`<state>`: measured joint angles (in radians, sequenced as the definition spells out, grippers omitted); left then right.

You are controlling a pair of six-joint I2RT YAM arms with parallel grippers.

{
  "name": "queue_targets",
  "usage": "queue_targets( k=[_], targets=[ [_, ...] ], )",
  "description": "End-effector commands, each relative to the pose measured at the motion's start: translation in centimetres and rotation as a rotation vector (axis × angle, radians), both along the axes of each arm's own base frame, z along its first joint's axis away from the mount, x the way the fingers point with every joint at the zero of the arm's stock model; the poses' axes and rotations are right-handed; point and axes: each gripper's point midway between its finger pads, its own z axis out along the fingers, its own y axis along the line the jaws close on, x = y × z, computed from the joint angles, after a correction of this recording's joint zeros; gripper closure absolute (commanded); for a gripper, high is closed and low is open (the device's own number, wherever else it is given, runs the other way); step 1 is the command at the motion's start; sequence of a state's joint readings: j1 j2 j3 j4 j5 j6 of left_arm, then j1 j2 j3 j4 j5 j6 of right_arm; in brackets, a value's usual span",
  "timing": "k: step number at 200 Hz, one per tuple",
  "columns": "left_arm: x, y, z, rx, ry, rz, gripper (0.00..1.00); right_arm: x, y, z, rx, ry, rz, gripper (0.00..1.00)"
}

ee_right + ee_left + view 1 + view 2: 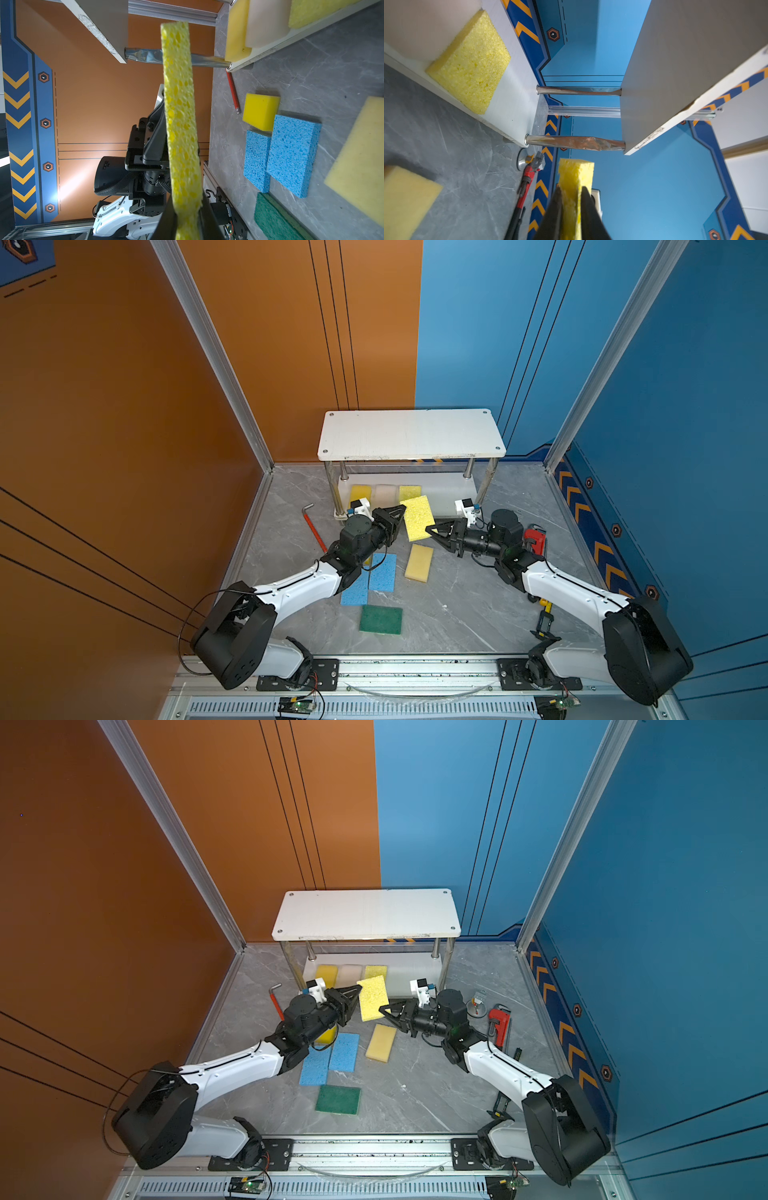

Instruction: Place and organize the cleaning sponges onto the shelf

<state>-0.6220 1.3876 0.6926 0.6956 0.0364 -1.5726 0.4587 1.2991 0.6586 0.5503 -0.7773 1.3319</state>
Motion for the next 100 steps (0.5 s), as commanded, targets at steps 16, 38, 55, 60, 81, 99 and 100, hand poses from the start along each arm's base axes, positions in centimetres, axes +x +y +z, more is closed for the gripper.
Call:
queue_targets(
  k=[16, 38, 55, 60, 81, 99, 100],
  targets=[
    [-0.8, 0.9, -1.8, 0.022, 0.032, -0.015, 0.48, 0.9, -1.5, -0.1, -0.037, -0.027, -0.071, 0.84],
    [-1.8, 2.3, -3.1, 0.103, 0.09, -0.021, 0.3, 2.0, -2.5, -0.8, -0.066, -0.014, -0.126, 0.85],
    [-2.7, 3.7, -3.7, 0.189, 0.125, -0.022, 0.25, 3.2, -3.3, -1.4, -0.085, -0.002, -0.176, 0.85],
    [-3.0, 4.2, -3.8, 0.212, 0.131, -0.022, 0.25, 3.5, -3.4, -1.5, -0.089, 0.0, -0.19, 0.84],
    [-4.4, 6.3, -4.5, 0.327, 0.172, -0.033, 0.24, 5.1, -3.8, -2.1, -0.13, 0.015, -0.236, 0.85],
    [-5.9, 8.3, -5.3, 0.408, 0.215, -0.035, 0.23, 6.4, -4.0, -2.5, -0.179, 0.021, -0.271, 0.84],
    [-6.0, 8.4, -5.3, 0.412, 0.216, -0.033, 0.23, 6.5, -4.0, -2.5, -0.182, 0.021, -0.274, 0.84]
  ],
)
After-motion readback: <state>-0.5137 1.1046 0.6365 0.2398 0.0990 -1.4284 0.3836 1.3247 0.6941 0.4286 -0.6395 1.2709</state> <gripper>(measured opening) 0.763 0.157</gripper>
